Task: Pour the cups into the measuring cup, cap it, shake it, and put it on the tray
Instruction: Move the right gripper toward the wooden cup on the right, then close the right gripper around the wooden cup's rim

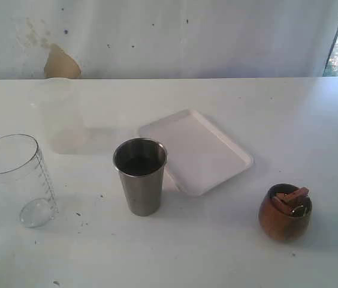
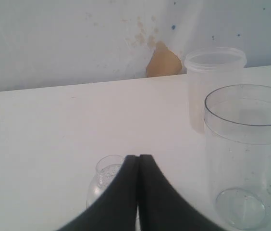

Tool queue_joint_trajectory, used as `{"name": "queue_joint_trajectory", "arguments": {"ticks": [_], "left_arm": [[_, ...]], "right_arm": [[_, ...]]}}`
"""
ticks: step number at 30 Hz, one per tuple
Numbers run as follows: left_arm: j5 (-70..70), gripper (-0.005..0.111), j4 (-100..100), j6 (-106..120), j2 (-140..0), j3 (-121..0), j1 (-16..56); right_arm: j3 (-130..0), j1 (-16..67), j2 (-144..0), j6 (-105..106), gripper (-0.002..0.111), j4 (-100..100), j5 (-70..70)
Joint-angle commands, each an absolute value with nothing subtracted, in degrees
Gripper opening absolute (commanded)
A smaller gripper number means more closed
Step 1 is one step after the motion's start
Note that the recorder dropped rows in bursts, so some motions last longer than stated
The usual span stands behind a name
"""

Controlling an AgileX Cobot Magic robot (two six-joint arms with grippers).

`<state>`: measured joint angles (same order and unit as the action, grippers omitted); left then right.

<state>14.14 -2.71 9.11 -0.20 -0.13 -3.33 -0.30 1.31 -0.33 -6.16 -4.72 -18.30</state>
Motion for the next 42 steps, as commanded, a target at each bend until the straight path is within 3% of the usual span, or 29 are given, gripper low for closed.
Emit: {"name": "queue_joint_trajectory", "arguments": {"ticks": [1, 7, 11, 13, 14, 15, 16, 17, 19, 32, 42], "left_arm": [[13.4, 0.000, -2.7, 9.1, 0.0, 0.0, -3.2], [13.4, 0.000, -2.7, 9.1, 0.0, 0.0, -3.2], [13.4, 0.000, -2.7, 9.1, 0.0, 0.0, -3.2], [13.4, 0.000, -2.7, 9.1, 0.0, 0.0, -3.2], [13.4, 0.000, -2.7, 9.1, 0.0, 0.0, -3.2], [13.4, 0.000, -2.7, 9.1, 0.0, 0.0, -3.2], [13.4, 0.000, -2.7, 9.1, 0.0, 0.0, -3.2], [13.4, 0.000, -2.7, 9.1, 0.0, 0.0, -3.2], [13.4, 0.000, -2.7, 9.1, 0.0, 0.0, -3.2], [13.4, 0.000, -2.7, 9.1, 0.0, 0.0, -3.2], [13.4, 0.000, -2.7, 9.1, 0.0, 0.0, -3.2]], "right_arm": [[0.0, 1.0, 0.0, -4.8, 0.000, -4.9, -7.0], [0.0, 1.0, 0.0, -4.8, 0.000, -5.0, 12.3], [0.0, 1.0, 0.0, -6.7, 0.000, -5.0, 11.7], [0.0, 1.2, 0.0, -9.4, 0.009, -4.9, 10.2], [0.0, 1.3, 0.0, -9.6, 0.024, -4.9, 10.7], [0.0, 1.3, 0.0, -10.0, 0.032, -4.9, 10.8], [0.0, 1.3, -1.8, -11.4, 0.058, -4.9, 10.8], [0.0, 1.3, -3.6, -12.3, 0.075, -4.9, 10.8], [0.0, 1.3, -8.9, -13.9, 0.094, -4.9, 11.5], [0.0, 2.2, -63.2, -8.7, 0.095, -19.8, 44.1], [0.0, 2.2, -73.3, -4.5, 0.095, -15.6, 49.4]]}}
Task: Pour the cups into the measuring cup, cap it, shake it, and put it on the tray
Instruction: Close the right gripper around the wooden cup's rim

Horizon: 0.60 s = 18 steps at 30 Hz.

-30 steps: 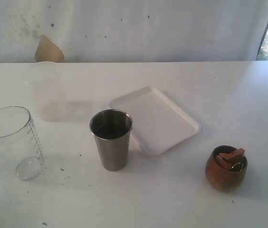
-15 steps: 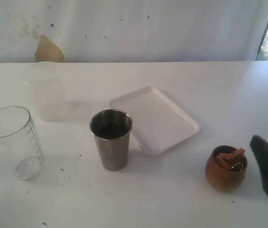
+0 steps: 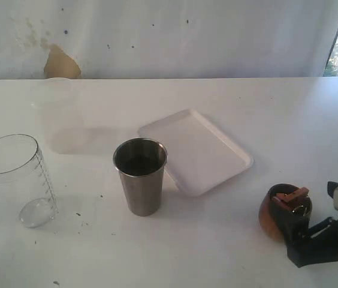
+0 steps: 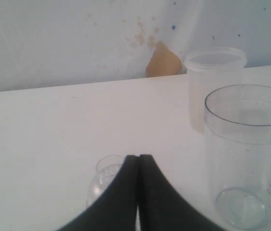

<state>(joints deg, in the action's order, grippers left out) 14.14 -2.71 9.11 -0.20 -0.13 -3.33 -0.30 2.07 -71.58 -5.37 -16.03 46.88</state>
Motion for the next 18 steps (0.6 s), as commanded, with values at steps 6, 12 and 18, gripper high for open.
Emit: {"name": "queue_joint_trajectory", "arguments": {"ticks": [6, 12, 18], "left_arm": [[13.4, 0.000, -2.7, 9.1, 0.0, 0.0, -3.2], [13.4, 0.000, -2.7, 9.1, 0.0, 0.0, -3.2], [13.4, 0.000, -2.7, 9.1, 0.0, 0.0, -3.2]], "right_arm": [[0.0, 2.2, -76.4, -4.1, 0.095, -16.5, 52.1], [0.0, 2.2, -80.3, -3.6, 0.095, -16.5, 52.1], [-0.7, 2.2, -85.2, -3.2, 0.095, -16.5, 52.6]]}}
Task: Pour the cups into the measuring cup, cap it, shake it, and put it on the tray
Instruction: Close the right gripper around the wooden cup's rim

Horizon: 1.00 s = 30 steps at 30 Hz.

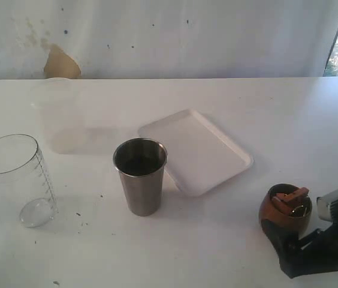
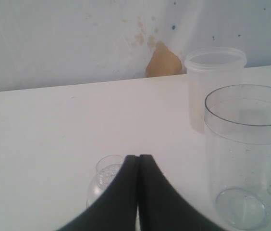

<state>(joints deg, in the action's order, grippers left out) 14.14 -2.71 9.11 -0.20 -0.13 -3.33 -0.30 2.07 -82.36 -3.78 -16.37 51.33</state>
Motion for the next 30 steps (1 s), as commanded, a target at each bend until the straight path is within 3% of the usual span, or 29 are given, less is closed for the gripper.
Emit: {"name": "queue_joint_trajectory", "arguments": {"ticks": [1, 30], "left_arm": [[13.4, 0.000, -2.7, 9.1, 0.0, 0.0, -3.2], [13.4, 0.000, -2.7, 9.1, 0.0, 0.0, -3.2]], "right_arm": [[-0.8, 2.2, -85.9, -3.1, 0.095, -16.5, 52.9], [-10.9, 2.2, -105.1, -1.5, 0.095, -17.7, 58.5]]}}
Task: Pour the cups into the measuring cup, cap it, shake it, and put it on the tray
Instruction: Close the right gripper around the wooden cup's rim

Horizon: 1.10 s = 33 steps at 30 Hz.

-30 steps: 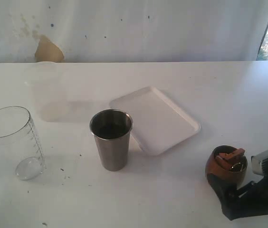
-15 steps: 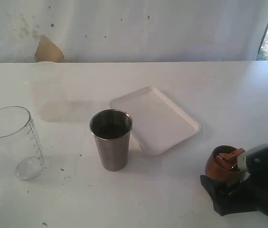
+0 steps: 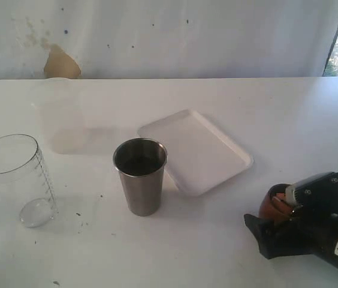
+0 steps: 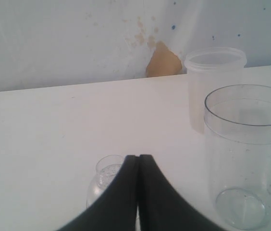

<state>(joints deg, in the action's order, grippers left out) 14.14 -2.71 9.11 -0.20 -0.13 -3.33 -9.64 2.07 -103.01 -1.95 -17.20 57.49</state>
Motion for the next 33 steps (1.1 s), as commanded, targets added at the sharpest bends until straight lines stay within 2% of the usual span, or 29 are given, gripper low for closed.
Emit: {"name": "queue_joint_trajectory", "arguments": {"ticks": [1, 12, 28, 30, 32, 33], "left_arm": [[13.4, 0.000, -2.7, 9.1, 0.0, 0.0, -3.2], [13.4, 0.000, -2.7, 9.1, 0.0, 0.0, -3.2], [13.4, 0.000, -2.7, 9.1, 0.0, 0.0, -3.2], [13.4, 0.000, -2.7, 9.1, 0.0, 0.0, -3.2], [13.4, 0.000, -2.7, 9.1, 0.0, 0.0, -3.2], [13.4, 0.000, -2.7, 9.1, 0.0, 0.0, -3.2]], "right_arm": [[-11.1, 2.2, -105.7, -1.6, 0.095, -17.7, 59.2], [-11.5, 2.2, -108.2, -1.5, 0.095, -17.7, 67.9], [-13.2, 2.2, -110.9, -1.6, 0.094, -18.1, 67.2], [-13.2, 2.2, -110.9, -1.6, 0.087, -18.2, 67.3], [-13.2, 2.2, -110.9, -1.6, 0.074, -18.2, 67.6], [-13.2, 2.2, -110.9, -1.7, 0.065, -18.3, 67.9]]}}
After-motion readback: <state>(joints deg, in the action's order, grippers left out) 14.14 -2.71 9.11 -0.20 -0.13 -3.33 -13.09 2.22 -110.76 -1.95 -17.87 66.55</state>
